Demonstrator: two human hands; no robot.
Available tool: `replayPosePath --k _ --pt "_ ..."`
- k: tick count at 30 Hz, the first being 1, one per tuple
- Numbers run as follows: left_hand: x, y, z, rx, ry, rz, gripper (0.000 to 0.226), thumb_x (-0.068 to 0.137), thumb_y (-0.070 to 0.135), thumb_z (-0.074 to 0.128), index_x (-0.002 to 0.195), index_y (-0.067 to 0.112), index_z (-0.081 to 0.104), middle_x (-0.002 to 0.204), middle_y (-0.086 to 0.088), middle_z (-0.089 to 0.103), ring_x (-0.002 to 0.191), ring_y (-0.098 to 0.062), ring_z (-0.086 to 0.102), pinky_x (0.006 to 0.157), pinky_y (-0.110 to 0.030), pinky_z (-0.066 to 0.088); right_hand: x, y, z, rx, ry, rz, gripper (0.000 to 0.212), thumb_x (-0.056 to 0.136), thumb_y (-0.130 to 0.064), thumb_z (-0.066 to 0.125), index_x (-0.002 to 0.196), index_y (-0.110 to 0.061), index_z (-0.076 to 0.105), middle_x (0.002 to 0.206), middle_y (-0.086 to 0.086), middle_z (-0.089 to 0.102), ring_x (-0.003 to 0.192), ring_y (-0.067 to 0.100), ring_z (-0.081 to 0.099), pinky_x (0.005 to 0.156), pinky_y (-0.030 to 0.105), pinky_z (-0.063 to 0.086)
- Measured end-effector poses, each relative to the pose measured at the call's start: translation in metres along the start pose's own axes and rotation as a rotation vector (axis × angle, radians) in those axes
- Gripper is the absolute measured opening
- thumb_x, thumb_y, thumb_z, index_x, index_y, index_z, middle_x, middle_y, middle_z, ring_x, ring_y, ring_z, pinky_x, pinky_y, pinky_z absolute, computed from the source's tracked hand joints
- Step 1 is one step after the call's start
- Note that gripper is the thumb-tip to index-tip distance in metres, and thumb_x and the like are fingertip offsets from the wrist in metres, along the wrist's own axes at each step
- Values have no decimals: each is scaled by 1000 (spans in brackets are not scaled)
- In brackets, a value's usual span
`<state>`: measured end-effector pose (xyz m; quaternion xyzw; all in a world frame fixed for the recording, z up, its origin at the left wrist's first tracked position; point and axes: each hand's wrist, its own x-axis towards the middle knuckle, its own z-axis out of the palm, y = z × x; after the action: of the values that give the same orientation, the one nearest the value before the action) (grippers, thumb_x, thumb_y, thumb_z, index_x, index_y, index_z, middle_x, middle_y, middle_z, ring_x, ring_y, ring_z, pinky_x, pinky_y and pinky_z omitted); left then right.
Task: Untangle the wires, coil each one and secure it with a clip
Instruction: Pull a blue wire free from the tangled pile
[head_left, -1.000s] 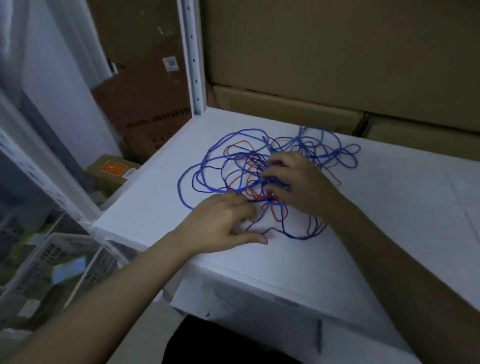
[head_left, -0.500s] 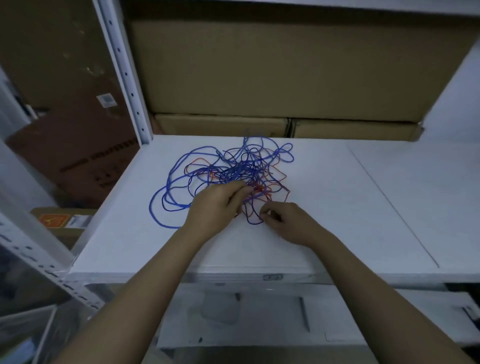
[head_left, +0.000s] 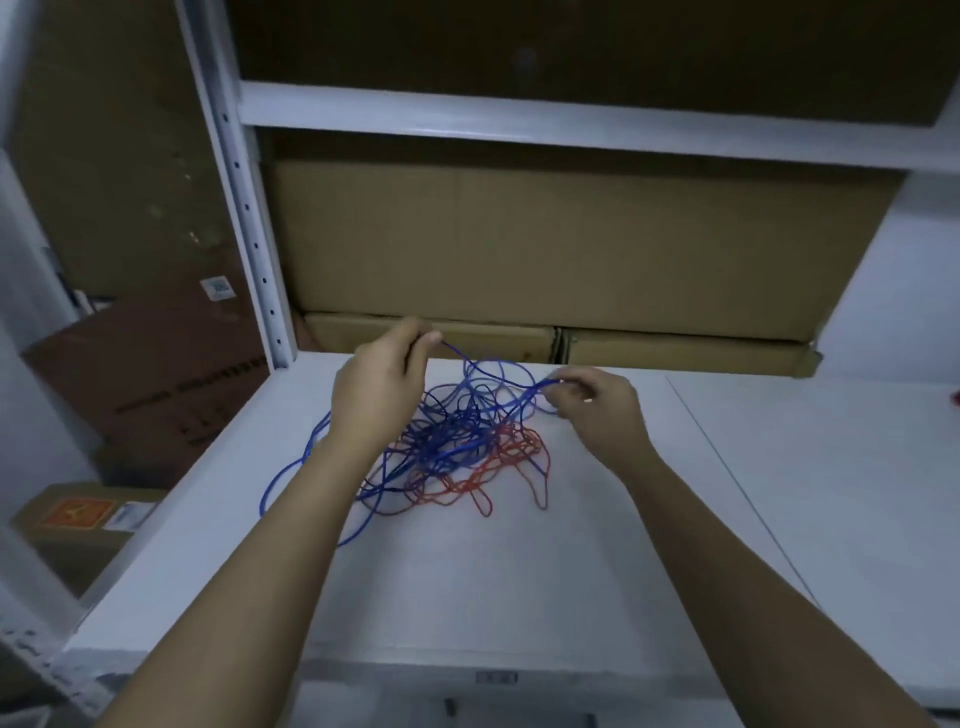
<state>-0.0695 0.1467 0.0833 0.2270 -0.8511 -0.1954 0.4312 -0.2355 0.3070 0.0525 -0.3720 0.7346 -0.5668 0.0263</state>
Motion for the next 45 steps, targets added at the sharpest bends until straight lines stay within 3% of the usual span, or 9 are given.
replayPosePath --k 6,13,18,24,29,32,37,41,45 --pt "52 26 -30 -1 193 32 25 100 34 47 80 19 44 55 6 39 62 -31 45 53 -36 25 61 -70 10 340 -89 -84 20 89 -4 62 80 -20 70 80 -5 70 72 6 63 77 22 51" --pt "86 33 -75 33 374 58 23 100 35 47 92 17 58 60 10 48 65 -20 49 56 -34 33 102 -119 25 735 -185 -40 15 91 2 58 98 -11 63 74 4 72 59 9 64 54 18 50" --pt "52 -36 -46 401 57 -49 26 100 38 44 104 16 58 83 -8 66 79 -35 61 57 -31 32 91 -43 69 343 -245 222 18 92 1 58 109 -3 59 57 11 63 39 10 51 42 20 43" --pt "7 -107 -3 393 -133 -153 27 101 39 41 102 18 58 77 -8 66 71 -33 60 50 -32 32 56 11 104 167 -350 259 14 101 -20 47 106 -18 60 84 23 63 63 28 60 54 32 49" --pt "18 -132 -2 364 -76 -199 27 103 33 36 97 13 52 76 -10 63 66 -34 56 50 -32 32 51 -8 98 -269 -558 58 40 92 -32 62 130 -32 48 102 0 62 84 15 61 71 21 49" --pt "32 -144 -7 318 -26 -204 25 103 28 36 95 10 51 73 -12 63 60 -33 55 49 -33 34 58 -13 101 -395 -410 -78 28 96 -20 57 124 -17 63 105 7 68 79 10 59 70 9 45" --pt "47 -157 -12 244 25 -202 22 103 24 36 99 8 51 78 -10 64 64 -33 56 51 -33 35 67 -12 107 -276 -34 -114 24 99 -25 49 89 -14 68 61 3 54 55 19 46 55 29 34" --pt "57 -166 -17 201 42 -225 23 103 26 34 100 8 48 80 -12 64 67 -34 55 52 -35 36 85 -14 104 -472 181 -55 29 97 -13 43 105 -19 70 71 11 61 59 24 45 50 27 28" --pt "59 -167 -18 168 76 -197 29 103 30 32 98 8 50 78 -13 62 67 -34 55 54 -38 40 96 -4 110 -820 -175 37 30 99 -9 44 85 -21 68 74 12 59 52 14 35 49 27 28"
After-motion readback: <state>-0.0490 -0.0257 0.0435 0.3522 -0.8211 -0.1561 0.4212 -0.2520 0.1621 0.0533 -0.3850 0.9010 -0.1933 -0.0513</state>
